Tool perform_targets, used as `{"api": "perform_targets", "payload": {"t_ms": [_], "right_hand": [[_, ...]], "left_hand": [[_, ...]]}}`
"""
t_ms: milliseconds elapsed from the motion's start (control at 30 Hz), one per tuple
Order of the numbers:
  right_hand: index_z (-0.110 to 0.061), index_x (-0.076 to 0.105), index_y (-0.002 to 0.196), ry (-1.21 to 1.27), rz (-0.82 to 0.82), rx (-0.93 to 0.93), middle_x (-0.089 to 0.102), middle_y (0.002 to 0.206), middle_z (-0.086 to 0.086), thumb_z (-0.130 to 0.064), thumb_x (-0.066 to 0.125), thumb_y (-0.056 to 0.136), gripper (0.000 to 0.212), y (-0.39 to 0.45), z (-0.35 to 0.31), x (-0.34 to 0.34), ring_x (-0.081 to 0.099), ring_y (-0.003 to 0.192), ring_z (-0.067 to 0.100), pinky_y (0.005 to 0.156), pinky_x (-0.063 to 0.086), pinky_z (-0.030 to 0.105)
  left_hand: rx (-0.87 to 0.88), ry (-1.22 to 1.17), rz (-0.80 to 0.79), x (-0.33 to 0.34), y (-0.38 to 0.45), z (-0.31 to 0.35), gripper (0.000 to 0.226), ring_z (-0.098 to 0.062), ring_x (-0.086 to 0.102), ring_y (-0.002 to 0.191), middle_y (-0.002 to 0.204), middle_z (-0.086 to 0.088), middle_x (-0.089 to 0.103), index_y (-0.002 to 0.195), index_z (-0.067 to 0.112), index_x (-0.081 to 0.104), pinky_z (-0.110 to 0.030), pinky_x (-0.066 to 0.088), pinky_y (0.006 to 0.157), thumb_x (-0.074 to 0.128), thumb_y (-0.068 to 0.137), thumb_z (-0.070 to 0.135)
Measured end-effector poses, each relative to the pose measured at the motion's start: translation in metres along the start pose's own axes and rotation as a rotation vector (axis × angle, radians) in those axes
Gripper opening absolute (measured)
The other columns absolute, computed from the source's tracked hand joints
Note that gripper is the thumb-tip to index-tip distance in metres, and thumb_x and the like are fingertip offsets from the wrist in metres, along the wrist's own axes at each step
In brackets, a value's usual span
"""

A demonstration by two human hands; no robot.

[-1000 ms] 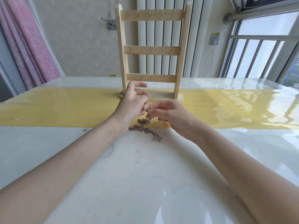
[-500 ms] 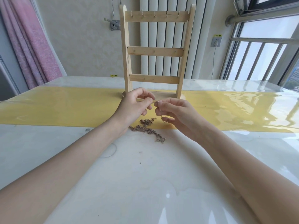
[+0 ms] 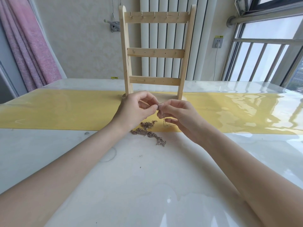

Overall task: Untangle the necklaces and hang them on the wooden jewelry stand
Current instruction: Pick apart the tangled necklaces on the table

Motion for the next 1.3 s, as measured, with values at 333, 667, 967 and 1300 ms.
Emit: {"api": "perform_targets", "payload": {"t_ms": [333, 667, 967, 1300], "right_hand": [[-0.016, 0.06, 0.072, -0.057, -0.015, -0.007, 0.063, 0.07, -0.003, -0.014, 0.06, 0.091, 0.02, 0.0, -0.001, 0.0, 0.056, 0.074, 0.011, 0.078, 0.037, 0.029], [-0.017, 0.067, 0.077, -0.092, 0.231, -0.138, 0.063, 0.075, -0.007, -0.013, 0.065, 0.088, 0.012, 0.0, -0.015, -0.017, 0.051, 0.071, 0.007, 0.066, 0.038, 0.02], [-0.008, 0.066, 0.074, -0.208, 0.124, -0.186, 0.058, 0.068, 0.0, -0.007, 0.068, 0.085, 0.011, -0.003, -0.019, -0.003, 0.046, 0.059, 0.005, 0.053, 0.035, 0.012], [-0.007, 0.068, 0.074, -0.45, 0.086, -0.236, 0.059, 0.065, -0.005, -0.005, 0.064, 0.084, 0.012, 0.0, -0.021, -0.001, 0.046, 0.059, 0.001, 0.054, 0.035, 0.007]], "left_hand": [[0.22, 0.252, 0.068, -0.001, -0.004, 0.011, 0.016, -0.003, 0.06, 0.069, 0.067, 0.015, 0.061, 0.073, 0.017, 0.064, -0.003, 0.037, 0.061, 0.067, 0.079, 0.002], [0.08, 0.1, 0.062, -0.003, 0.002, 0.0, 0.025, 0.003, 0.053, 0.054, 0.06, 0.012, 0.059, 0.068, 0.024, 0.057, -0.008, 0.04, 0.055, 0.064, 0.083, 0.005], [0.147, 0.228, 0.049, -0.002, 0.0, 0.004, 0.025, 0.001, 0.055, 0.06, 0.062, 0.015, 0.058, 0.067, 0.027, 0.056, -0.014, 0.043, 0.066, 0.066, 0.08, 0.007], [0.257, 0.364, -0.047, 0.003, 0.0, 0.011, 0.016, -0.003, 0.056, 0.065, 0.064, 0.018, 0.057, 0.071, 0.018, 0.059, -0.007, 0.04, 0.059, 0.066, 0.077, 0.005]]}}
Point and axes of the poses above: each hand's wrist, its own y-axis towards the middle knuckle, its own x-axis out of the palm, z = x × y, the point moved 6 cm from there along y, towards the middle knuckle
